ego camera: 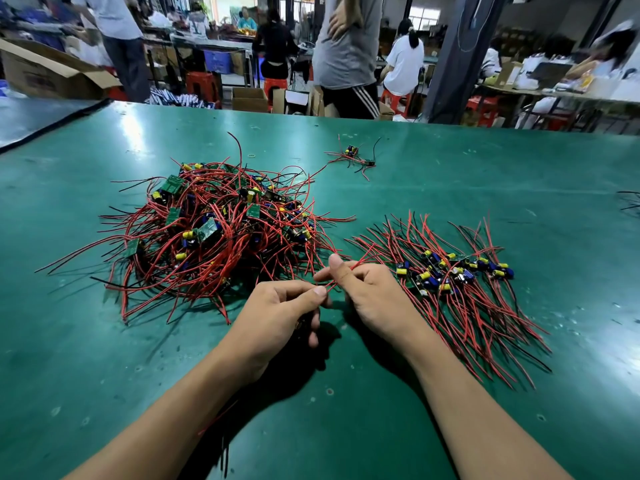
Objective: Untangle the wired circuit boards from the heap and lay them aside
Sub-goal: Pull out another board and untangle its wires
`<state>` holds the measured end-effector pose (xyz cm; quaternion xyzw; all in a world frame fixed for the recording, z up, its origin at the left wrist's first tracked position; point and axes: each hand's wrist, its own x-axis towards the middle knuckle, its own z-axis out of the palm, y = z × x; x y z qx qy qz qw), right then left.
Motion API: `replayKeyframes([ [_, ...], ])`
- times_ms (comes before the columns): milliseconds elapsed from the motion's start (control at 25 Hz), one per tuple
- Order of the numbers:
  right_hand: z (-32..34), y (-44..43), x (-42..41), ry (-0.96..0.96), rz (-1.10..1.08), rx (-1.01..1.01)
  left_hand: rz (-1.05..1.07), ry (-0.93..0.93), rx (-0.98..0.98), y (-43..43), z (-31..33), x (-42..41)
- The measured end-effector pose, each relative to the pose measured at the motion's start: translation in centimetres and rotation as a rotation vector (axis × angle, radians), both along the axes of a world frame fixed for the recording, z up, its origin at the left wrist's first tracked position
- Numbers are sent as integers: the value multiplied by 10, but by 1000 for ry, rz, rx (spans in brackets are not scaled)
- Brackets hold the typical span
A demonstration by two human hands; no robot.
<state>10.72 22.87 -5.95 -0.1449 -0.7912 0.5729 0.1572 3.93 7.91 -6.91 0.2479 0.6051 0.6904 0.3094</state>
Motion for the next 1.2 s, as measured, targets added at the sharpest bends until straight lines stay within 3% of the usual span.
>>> replayKeyframes([
  [160,-2,10,-3,64,-168,97,-21,32,4,-1,2,1],
  [280,-6,13,-7,99,-251,8,-37,48,10,0,4,1],
  [440,-1,5,-13,117,-199,-466,-30,4,8,-1,7,1],
  [600,12,9,-8,74,-17,-1035,-41,-12,9,-3,8,2],
  [680,16,15,-2,35,94,-1161,-53,19,3,-3,8,2],
  [840,20,20,5,-16,197,-1136,-69,50,-27,-3,10,1],
  [1040,12,19,-1,-50,3,-876,-56,-47,-46,-5,13,1],
  [1200,9,18,-1,-47,59,-743,-35,-112,-6,-5,15,4],
])
